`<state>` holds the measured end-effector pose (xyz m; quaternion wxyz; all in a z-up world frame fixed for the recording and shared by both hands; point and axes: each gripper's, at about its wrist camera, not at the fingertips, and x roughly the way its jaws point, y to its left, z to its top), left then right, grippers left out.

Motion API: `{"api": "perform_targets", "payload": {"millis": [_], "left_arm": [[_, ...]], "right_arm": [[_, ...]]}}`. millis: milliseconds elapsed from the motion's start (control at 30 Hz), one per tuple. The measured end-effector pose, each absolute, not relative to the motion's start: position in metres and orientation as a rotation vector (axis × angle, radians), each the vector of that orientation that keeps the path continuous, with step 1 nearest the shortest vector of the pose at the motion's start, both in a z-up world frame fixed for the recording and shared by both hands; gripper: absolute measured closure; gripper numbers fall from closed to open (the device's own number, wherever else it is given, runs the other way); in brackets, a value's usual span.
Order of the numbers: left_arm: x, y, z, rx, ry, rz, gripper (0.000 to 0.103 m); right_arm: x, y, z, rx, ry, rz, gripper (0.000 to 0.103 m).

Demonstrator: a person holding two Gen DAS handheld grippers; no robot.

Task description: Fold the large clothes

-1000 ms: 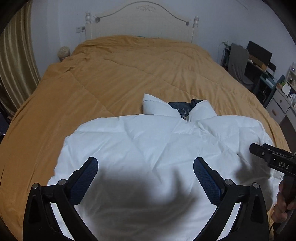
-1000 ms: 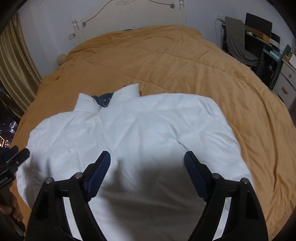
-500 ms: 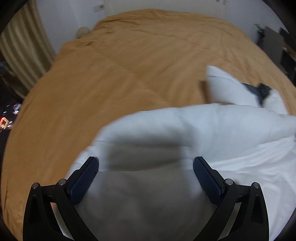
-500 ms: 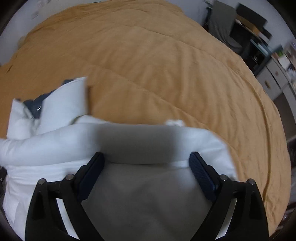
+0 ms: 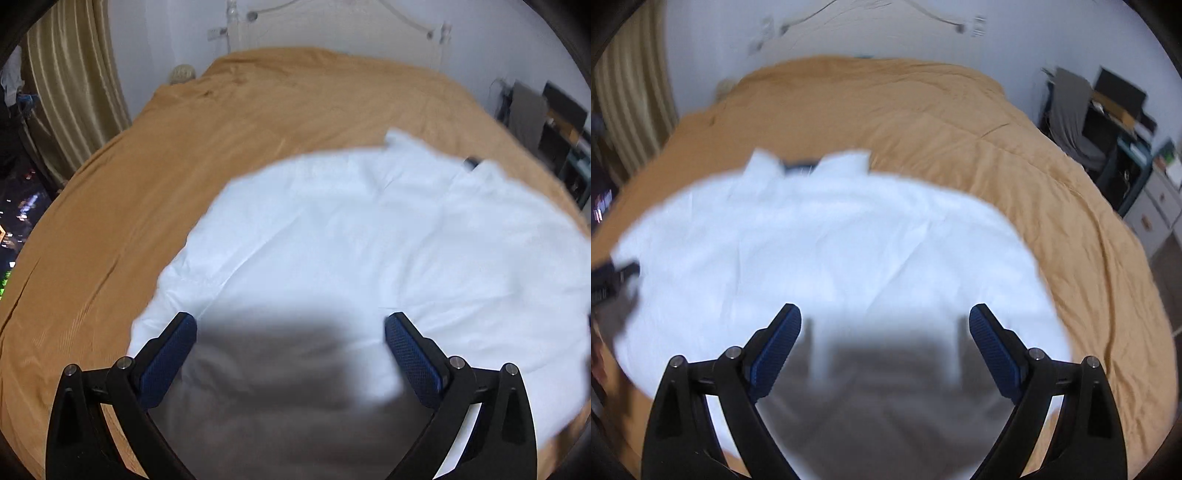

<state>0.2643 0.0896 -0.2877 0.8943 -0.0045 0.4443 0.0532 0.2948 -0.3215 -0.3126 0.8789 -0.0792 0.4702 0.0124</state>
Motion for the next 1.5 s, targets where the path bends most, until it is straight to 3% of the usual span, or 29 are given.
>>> {"api": "perform_targets", "payload": {"millis": [200, 333, 433, 633, 1133, 1167, 1200, 1233, 1267, 1300, 1333, 1400, 1500], "left_arm": [[0.270, 0.173, -0.287, -0.153, 0.900, 0.235, 0.000], [0.231, 0.246, -0.304, -0.692, 1.027, 0.095, 0.000], [0.172, 0.266, -0.325, -1.036, 1.016, 0.007, 0.000], [0.131, 0.243, -0.333, -1.102, 0.932, -0.138, 0.000], [0.228, 0.184, -0.363, -1.118, 0.885, -0.224, 0.001], [0.229, 0.185, -0.365, -1.137, 0.863, -0.228, 0.002], [0.226, 0.186, -0.365, -1.136, 0.850, -0.222, 0.003], [0.223, 0.186, -0.363, -1.118, 0.836, -0.195, 0.023], [0.217, 0.187, -0.362, -1.094, 0.832, -0.166, 0.046], [0.213, 0.188, -0.362, -1.100, 0.820, -0.174, 0.050], [0.207, 0.190, -0.359, -1.112, 0.800, -0.186, 0.061], [0.198, 0.191, -0.351, -1.111, 0.781, -0.200, 0.068], [0.167, 0.194, -0.332, -1.091, 0.753, -0.221, 0.070]], "right_arm": [[0.294, -0.412, -0.325, 0.001, 0.982, -0.151, 0.006], [0.270, -0.468, -0.310, 0.219, 1.003, -0.158, 0.005], [0.229, -0.502, -0.310, 0.480, 0.992, -0.093, 0.000], [0.189, -0.518, -0.372, 0.980, 1.072, 0.044, 0.000], [0.292, -0.430, -0.398, 0.992, 1.064, 0.220, 0.000], [0.292, -0.432, -0.397, 0.991, 1.046, 0.212, 0.008], [0.294, -0.432, -0.395, 0.977, 1.042, 0.197, 0.028], [0.293, -0.434, -0.392, 0.976, 1.036, 0.207, 0.033], [0.291, -0.434, -0.387, 0.981, 1.022, 0.224, 0.047], [0.289, -0.433, -0.382, 0.982, 1.012, 0.239, 0.052], [0.285, -0.431, -0.375, 0.976, 1.000, 0.252, 0.061], [0.276, -0.424, -0.361, 0.955, 0.982, 0.272, 0.069], [0.251, -0.419, -0.346, 0.961, 0.989, 0.305, 0.071]]}}
